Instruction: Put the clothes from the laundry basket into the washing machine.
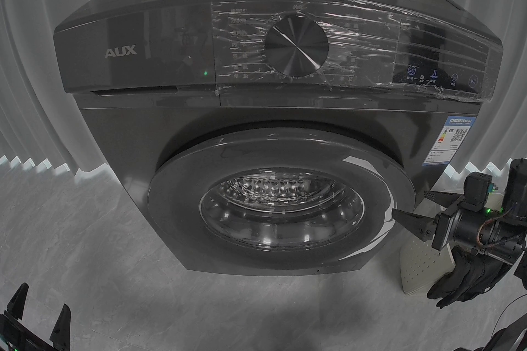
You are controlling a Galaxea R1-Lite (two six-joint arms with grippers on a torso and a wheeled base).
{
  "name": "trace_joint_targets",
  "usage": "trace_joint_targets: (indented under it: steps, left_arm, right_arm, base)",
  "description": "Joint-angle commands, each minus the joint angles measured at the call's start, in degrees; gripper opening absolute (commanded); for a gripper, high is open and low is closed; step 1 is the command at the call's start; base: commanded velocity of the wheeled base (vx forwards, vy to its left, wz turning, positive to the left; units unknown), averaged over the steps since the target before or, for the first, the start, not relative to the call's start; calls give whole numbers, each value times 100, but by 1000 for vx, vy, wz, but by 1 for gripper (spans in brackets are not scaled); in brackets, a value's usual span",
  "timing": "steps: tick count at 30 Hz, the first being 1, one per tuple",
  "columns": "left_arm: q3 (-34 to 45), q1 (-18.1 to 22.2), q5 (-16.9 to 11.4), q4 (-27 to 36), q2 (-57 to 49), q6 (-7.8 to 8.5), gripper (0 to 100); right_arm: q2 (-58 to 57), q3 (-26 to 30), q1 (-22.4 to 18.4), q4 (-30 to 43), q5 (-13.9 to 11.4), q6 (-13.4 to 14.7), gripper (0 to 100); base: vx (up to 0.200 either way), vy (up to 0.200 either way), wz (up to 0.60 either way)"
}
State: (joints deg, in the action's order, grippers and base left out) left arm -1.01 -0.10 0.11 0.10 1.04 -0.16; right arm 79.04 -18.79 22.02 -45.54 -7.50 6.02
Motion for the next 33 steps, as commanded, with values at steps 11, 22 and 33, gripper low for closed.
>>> trace_joint_targets:
  steps: [11,22,33]
  left_arm:
    - [101,1,7,-1,-104,-2,100]
    - [101,1,-2,-1,-104,7,100]
    - [101,1,-2,-1,-104,-2,100]
  right_arm:
    - [735,-152,110,-95,-24,-5,100]
    - [-108,525,171,-25,-120,-75,100]
    - [208,86,171,-95,-120,-75,100]
  base:
    - [0,0,0]
    - [0,0,0]
    - [-91,0,0]
